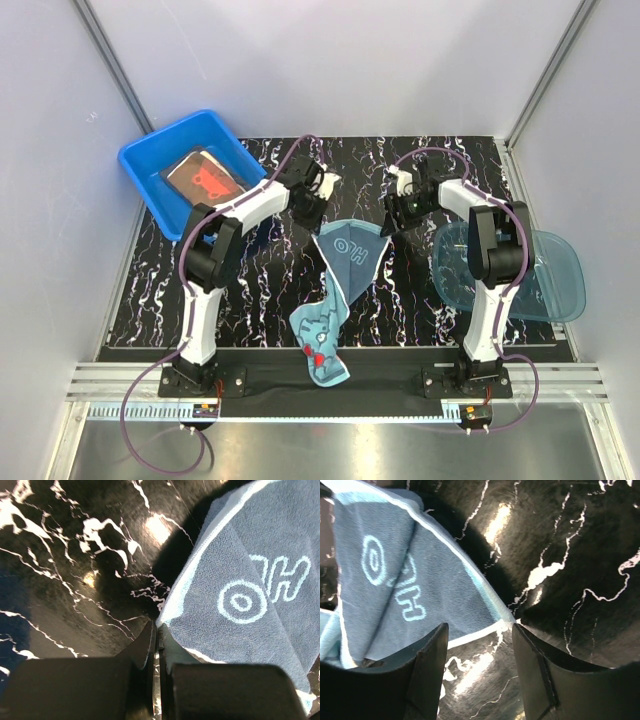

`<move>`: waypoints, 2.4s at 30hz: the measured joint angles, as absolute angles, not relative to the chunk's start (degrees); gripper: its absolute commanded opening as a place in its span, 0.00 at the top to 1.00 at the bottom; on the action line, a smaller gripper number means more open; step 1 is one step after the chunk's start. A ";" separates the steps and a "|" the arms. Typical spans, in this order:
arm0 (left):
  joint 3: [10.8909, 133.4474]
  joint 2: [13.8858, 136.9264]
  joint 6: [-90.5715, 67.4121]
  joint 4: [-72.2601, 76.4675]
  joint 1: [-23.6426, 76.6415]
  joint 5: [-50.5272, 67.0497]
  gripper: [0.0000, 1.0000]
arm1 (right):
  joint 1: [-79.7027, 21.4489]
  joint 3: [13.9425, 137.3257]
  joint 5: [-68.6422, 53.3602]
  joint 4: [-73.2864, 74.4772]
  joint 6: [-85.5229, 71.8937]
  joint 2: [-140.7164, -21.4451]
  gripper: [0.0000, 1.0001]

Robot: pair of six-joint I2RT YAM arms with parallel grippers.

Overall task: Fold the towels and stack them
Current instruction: Flatten out the crumpled towel

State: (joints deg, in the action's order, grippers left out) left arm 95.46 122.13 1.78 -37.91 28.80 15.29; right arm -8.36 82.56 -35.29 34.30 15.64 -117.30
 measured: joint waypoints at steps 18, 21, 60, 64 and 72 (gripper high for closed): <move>96.53 125.54 2.76 -37.65 27.53 15.99 1.00 | -8.60 86.04 -35.46 35.20 18.13 -121.36 0.40; 96.88 125.73 2.81 -37.65 27.51 16.14 1.00 | -8.86 87.11 -34.85 34.79 18.06 -121.78 0.38; 115.83 92.79 8.56 -47.20 38.85 0.95 1.00 | -11.77 99.66 -15.64 38.44 15.22 -77.36 1.00; 116.20 86.91 9.56 -49.74 44.23 -2.44 1.00 | -12.73 97.17 -16.78 39.22 15.35 -69.78 1.00; 112.49 81.30 9.34 -58.15 55.70 -10.04 1.00 | -12.86 88.29 -22.15 42.35 16.93 -52.93 1.00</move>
